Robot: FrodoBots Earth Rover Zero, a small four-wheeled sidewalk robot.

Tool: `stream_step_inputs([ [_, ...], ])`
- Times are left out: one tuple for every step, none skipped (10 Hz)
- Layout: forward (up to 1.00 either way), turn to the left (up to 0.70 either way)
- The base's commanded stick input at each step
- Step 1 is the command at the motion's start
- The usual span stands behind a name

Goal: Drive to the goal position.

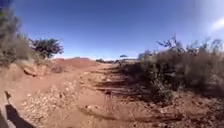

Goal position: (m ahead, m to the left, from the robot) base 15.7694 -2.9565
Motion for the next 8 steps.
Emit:
stream_step_inputs([
  [0.50, 0.00],
  [0.50, 0.00],
  [0.50, 0.00],
  [0.50, 0.00],
  [0.50, 0.00],
  [0.50, 0.00],
  [0.50, 0.00],
  [0.50, 0.00],
])
